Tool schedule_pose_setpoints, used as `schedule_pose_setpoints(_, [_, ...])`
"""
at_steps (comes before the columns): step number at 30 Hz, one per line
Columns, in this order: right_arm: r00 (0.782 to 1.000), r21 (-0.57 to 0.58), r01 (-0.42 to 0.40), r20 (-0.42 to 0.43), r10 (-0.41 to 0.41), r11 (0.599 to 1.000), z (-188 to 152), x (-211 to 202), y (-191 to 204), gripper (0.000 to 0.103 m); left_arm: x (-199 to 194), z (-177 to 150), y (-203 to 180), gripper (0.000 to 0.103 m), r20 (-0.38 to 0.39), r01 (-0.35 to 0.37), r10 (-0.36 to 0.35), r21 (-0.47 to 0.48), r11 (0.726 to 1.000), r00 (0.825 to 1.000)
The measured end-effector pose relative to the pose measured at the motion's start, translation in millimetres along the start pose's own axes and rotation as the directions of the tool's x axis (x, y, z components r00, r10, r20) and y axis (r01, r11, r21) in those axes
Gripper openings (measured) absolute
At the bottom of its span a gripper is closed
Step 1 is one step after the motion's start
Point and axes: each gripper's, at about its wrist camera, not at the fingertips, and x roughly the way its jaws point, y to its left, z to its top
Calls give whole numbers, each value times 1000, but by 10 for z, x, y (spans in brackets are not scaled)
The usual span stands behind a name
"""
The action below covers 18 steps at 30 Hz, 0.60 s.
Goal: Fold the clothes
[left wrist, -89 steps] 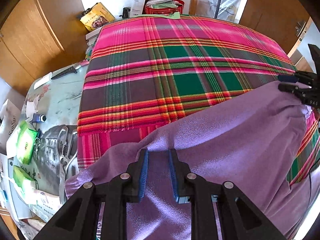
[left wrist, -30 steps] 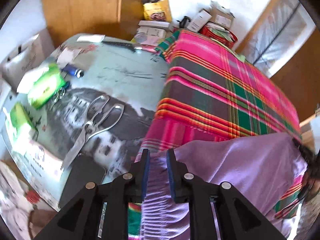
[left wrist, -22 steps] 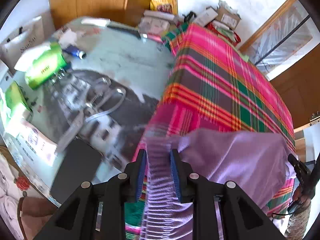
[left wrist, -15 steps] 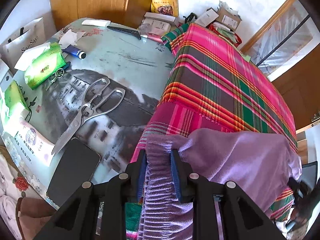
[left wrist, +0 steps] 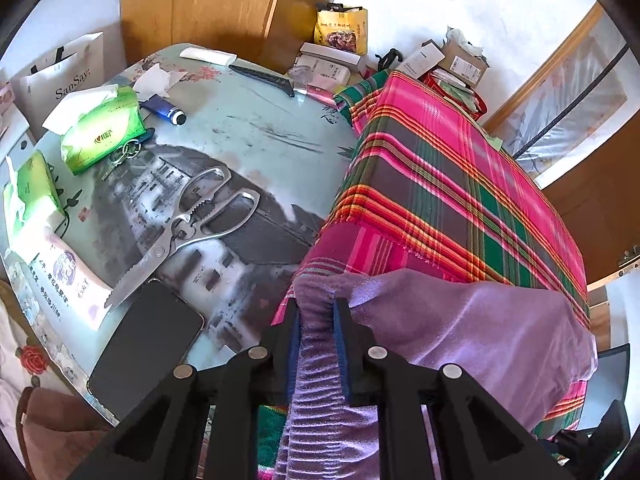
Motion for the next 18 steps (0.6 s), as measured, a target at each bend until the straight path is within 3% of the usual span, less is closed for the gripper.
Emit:
schedule_pose_setpoints(3, [999, -3, -34, -15, 34, 999, 13, 97, 63, 22, 5, -2, -16, 17, 3, -7, 7, 10, 1000, 1000])
schedule_pose_setpoints(5, [998, 9, -59, -13, 59, 998, -1, 128, 101, 6, 12, -2, -11, 17, 3, -7, 7, 10, 1000, 1000])
schedule_pose_setpoints(6, [998, 6, -60, -6, 60, 998, -16, 125, 141, 5, 11, -4, -8, 17, 4, -5, 5, 11, 1000, 1000])
schedule_pose_setpoints(13, [996, -39, -84, 24, 85, 996, -178, 79, 383, 5, 19, -15, -23, 17, 14, -17, 17, 13, 1000, 1000])
schedule_pose_setpoints(18, [998, -55, -48, 31, 49, 997, -227, 77, 421, 4, 24, -11, -4, 17, 11, -11, 11, 1, 1000, 1000])
